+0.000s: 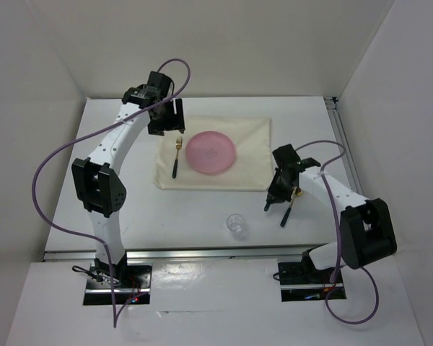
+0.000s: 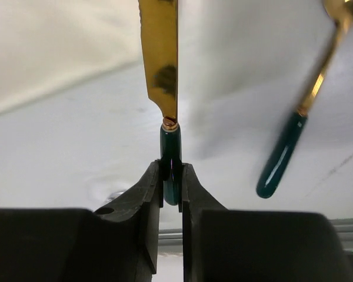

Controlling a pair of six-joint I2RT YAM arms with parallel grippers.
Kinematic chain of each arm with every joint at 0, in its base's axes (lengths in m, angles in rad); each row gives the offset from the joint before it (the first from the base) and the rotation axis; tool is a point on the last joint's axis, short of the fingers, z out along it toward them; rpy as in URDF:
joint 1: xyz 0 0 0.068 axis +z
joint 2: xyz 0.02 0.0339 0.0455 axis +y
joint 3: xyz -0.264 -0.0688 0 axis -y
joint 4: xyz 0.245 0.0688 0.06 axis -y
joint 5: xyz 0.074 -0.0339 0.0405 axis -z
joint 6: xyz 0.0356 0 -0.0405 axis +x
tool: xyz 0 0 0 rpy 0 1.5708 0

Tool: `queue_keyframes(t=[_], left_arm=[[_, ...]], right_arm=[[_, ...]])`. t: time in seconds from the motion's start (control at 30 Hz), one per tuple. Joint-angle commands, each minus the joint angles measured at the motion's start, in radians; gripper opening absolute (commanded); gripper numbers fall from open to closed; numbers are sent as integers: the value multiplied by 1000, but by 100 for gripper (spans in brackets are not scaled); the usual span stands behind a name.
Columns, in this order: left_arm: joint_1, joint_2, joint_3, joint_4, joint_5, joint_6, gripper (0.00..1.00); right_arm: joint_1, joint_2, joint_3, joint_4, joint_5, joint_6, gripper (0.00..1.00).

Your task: Set the dinner table for one person

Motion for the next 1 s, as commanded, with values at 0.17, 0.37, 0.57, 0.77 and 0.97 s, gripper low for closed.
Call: queue_keyframes(t=[0.17, 0.37, 0.57, 0.77, 0.97], left_arm=[[-1, -89, -18, -25, 19, -24, 83], [-1, -109, -70, -34, 10, -24, 83], [-1, -131, -90, -34, 1, -24, 83], [-1, -140, -110, -34, 1, -24, 83], [-1, -140, -119, -34, 1, -24, 83]], right_arm=[[21, 269, 446, 12, -51, -254, 0], [30, 571, 787, -42, -53, -354, 0], [31, 723, 914, -62, -43, -397, 0], [31, 769, 925, -42, -76, -397, 10], [31, 779, 925, -42, -86, -370, 35]])
